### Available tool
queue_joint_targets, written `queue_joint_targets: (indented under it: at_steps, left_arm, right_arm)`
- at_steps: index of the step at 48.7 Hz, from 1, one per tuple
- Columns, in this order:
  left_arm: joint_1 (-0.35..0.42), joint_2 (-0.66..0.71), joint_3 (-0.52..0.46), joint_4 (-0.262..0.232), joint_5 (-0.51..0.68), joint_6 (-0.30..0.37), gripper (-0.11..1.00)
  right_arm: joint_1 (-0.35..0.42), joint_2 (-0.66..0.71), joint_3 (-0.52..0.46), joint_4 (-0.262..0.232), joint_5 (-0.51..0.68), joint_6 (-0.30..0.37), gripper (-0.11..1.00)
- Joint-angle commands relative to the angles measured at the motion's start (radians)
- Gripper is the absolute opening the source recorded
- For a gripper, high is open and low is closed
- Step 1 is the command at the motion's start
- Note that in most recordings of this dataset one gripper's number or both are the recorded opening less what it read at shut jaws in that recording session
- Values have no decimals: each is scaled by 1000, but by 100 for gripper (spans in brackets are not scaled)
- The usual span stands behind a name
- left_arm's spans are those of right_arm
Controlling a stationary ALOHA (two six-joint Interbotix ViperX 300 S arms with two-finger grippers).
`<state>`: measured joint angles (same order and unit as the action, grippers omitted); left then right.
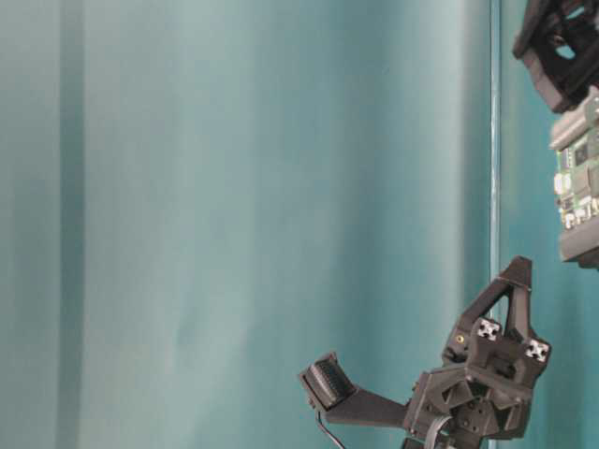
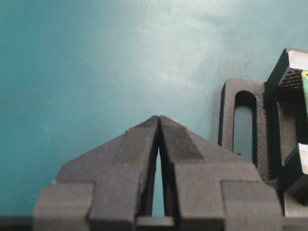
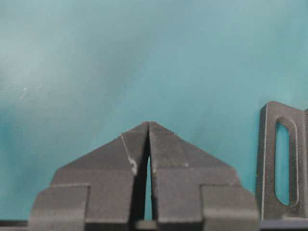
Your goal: Insert the USB into the fixed PCB.
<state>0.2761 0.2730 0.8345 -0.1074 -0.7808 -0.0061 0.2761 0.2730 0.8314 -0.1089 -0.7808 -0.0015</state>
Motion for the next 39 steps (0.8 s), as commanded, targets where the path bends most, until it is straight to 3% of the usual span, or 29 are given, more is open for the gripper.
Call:
queue_joint_targets:
  at_steps: [1,5,15,19,22,30,39]
  left_arm:
    - [-17,-121,-21,38,26,9,-1]
    - [-18,-199,-15,38,78,8,0]
    - [-31,-370,37,38,256,-2,0]
    - [-34,-410,64,37,307,-11,0]
    - [-35,-434,87,37,333,-21,0]
    - [-44,-491,143,37,357,-61,0]
    - [-60,-566,204,37,357,-106,2]
  right_arm:
    - [14,-25,-17,5,-14,12,0]
    - [25,-44,-12,83,-43,20,7]
    - [83,-77,18,367,-170,26,5]
    - [112,-84,29,451,-183,18,5]
    - [135,-86,34,499,-187,17,5]
    - [184,-86,34,554,-187,17,8]
    - [224,-86,26,652,-189,5,18]
